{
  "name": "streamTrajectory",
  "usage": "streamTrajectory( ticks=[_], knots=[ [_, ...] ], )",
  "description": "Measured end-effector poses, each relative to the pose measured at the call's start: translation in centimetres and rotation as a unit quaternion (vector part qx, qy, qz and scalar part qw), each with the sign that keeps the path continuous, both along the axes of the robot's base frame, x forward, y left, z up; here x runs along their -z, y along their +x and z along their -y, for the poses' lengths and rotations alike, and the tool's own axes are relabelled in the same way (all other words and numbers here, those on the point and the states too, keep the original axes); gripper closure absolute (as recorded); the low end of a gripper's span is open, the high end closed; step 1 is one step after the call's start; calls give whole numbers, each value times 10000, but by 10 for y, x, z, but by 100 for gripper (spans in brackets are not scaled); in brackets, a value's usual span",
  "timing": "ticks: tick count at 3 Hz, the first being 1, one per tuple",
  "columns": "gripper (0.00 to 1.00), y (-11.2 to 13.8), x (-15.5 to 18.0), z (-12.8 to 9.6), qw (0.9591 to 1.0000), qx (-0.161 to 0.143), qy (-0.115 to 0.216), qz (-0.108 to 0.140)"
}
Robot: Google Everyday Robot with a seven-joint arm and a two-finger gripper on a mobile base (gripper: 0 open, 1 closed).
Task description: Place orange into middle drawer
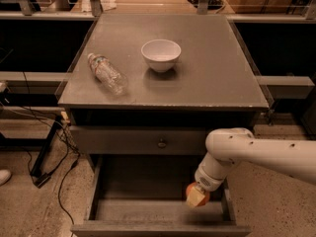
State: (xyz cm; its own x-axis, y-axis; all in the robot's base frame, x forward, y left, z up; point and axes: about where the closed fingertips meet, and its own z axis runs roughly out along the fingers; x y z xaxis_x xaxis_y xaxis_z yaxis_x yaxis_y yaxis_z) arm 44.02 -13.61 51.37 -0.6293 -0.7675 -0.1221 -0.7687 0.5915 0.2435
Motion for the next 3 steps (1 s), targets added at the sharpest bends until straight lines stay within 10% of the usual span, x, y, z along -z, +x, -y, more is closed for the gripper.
streamTrajectory(
  ticks=[3],
  knots=[
    [100, 5, 42, -10, 9983, 577, 17, -34]
  ],
)
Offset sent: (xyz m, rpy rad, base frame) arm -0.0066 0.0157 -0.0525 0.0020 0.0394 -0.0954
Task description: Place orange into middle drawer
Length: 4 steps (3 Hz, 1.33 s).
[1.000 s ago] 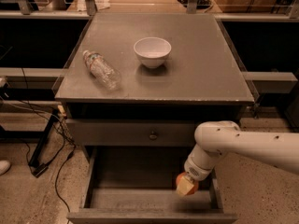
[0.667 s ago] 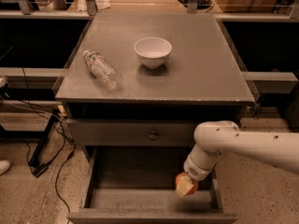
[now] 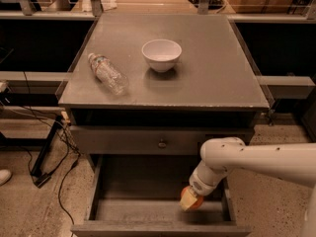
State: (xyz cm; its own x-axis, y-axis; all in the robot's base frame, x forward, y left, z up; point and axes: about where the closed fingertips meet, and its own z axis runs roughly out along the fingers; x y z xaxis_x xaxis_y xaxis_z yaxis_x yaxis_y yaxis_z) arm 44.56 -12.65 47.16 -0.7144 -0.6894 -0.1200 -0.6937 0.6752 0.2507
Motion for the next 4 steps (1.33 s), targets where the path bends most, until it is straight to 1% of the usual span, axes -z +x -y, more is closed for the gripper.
streamTrajectory(
  ticks=[1, 2, 3, 4],
  knots=[
    [100, 10, 17, -1, 9991, 338, -191, 148],
    [100, 19, 39, -4, 9969, 620, -435, 197],
    [100, 23, 71, -6, 9940, 822, -707, 129],
    [100, 20, 93, -4, 9921, 911, -857, 37]
  ],
)
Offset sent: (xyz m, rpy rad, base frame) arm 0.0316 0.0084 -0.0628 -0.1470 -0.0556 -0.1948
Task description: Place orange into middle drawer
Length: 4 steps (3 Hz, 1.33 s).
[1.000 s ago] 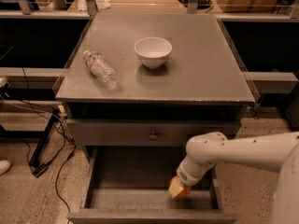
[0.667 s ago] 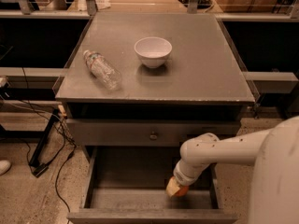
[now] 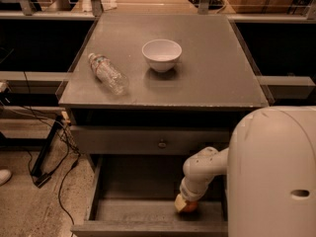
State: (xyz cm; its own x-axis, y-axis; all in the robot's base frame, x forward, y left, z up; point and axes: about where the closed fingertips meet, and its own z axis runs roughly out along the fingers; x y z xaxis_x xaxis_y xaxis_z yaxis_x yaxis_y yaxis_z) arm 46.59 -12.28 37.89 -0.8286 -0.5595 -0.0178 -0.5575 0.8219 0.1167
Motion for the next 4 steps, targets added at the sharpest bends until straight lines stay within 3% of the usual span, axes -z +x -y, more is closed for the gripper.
streamTrajectory(
  ticks=[2, 4],
  knots=[
    [100, -12, 21, 9, 9998, 140, -61, -109],
    [58, -13, 21, 9, 9998, 141, -61, -110]
  ],
)
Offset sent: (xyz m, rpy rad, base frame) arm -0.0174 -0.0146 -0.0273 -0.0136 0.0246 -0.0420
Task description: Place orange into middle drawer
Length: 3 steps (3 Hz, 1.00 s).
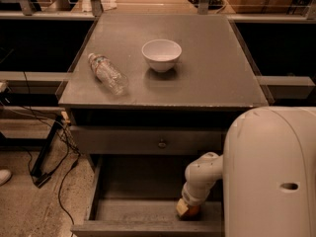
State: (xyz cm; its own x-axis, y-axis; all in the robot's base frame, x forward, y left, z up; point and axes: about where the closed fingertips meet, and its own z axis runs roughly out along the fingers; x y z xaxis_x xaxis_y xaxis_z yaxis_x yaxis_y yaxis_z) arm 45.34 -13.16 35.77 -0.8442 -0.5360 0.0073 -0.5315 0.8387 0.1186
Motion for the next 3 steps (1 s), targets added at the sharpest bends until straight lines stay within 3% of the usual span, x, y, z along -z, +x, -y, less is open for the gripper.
streamTrajectory(
  ticks=[2, 3],
  knots=[
    [12, 0, 0, 0, 10000, 0, 0, -1],
    [0, 0, 0, 0, 10000, 0, 0, -1]
  ],
)
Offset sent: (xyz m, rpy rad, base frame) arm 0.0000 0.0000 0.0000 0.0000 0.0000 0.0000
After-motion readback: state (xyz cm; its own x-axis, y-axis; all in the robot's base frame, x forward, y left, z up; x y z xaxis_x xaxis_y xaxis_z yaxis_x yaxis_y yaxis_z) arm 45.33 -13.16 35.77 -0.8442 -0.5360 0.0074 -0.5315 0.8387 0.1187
